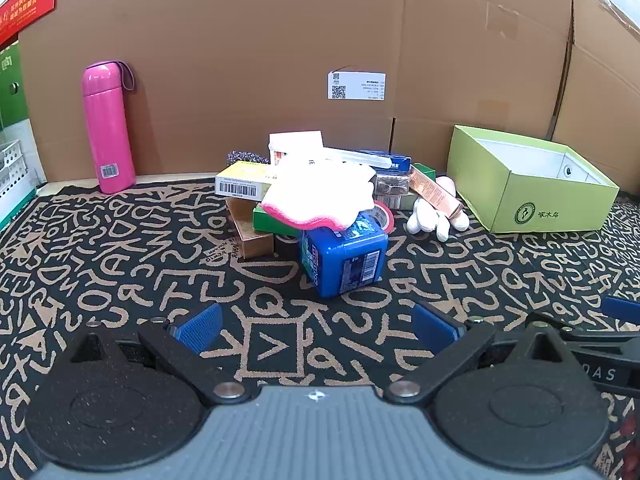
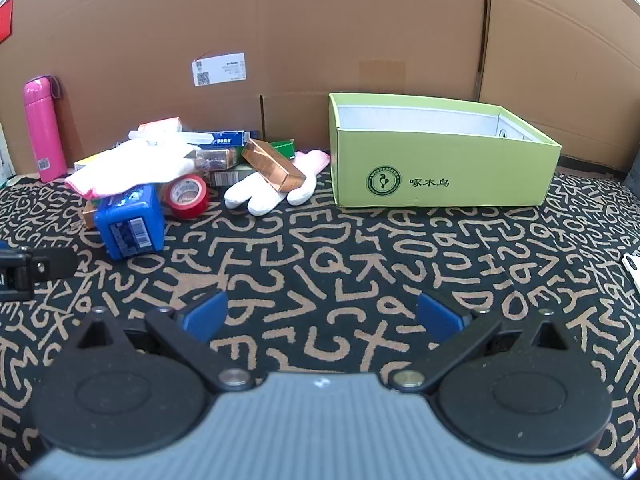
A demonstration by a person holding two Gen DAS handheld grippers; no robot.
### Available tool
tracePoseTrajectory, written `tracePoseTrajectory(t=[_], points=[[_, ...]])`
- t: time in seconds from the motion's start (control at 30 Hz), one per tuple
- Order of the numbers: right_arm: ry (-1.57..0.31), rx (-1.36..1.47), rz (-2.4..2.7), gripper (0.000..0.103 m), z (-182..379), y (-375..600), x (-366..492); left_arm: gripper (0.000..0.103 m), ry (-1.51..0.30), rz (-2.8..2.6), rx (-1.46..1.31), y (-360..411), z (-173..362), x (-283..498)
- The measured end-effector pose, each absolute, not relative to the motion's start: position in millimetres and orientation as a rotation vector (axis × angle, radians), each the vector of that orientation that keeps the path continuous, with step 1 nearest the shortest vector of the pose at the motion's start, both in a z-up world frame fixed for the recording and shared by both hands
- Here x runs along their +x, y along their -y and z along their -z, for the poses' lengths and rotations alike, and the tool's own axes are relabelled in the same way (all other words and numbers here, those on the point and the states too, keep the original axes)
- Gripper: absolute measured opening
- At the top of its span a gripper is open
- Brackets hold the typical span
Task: Organize objects
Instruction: 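Move both tools toward the pile of items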
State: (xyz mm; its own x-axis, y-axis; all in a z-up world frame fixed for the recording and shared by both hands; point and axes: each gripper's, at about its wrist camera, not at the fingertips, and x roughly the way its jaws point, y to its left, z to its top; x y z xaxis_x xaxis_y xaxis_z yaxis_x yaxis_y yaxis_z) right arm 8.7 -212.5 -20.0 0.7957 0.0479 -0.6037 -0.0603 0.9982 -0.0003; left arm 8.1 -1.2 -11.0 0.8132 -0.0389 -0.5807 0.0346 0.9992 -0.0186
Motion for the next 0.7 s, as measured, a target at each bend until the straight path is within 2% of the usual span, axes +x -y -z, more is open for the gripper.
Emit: tracePoseTrajectory(t=[0.7], points=[[-0.705, -0.025, -0.114, 0.103, 37, 195, 38, 0.103, -0.656, 0.053, -0.044, -25, 21, 41]])
